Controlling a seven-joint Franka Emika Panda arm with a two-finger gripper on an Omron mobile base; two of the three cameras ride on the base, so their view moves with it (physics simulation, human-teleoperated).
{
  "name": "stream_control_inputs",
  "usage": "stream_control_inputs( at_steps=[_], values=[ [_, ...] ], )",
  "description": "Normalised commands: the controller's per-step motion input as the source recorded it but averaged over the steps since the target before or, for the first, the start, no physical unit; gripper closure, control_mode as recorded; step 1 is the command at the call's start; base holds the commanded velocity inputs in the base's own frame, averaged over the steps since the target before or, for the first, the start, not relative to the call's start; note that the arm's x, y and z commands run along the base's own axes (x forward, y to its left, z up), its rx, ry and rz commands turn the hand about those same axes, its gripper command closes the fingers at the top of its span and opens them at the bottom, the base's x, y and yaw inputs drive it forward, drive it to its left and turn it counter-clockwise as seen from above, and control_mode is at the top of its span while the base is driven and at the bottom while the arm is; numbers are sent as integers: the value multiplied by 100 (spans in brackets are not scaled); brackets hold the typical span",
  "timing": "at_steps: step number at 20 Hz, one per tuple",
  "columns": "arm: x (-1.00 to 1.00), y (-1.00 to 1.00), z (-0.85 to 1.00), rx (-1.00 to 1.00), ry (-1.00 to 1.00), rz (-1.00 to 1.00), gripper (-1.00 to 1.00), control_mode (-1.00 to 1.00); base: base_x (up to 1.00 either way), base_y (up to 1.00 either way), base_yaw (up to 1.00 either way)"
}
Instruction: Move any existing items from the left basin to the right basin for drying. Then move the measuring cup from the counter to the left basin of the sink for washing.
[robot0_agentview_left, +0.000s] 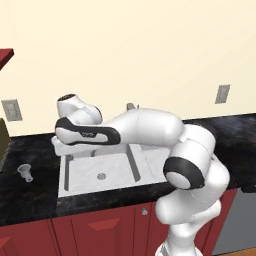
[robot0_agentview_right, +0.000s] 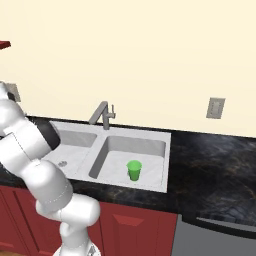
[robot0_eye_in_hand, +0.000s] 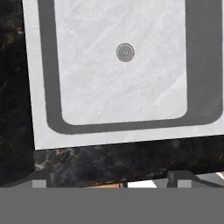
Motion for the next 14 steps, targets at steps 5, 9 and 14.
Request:
stream_control_inputs(
  at_steps=[5,9,14],
  values=[
    [0,43,0,0,-5,4,-100,-100,0,0,0],
    [0,33,0,0,-9,8,-100,-100,0,0,0],
    [2,34,-3,0,-8,9,-100,-100,0,0,0]
  ],
)
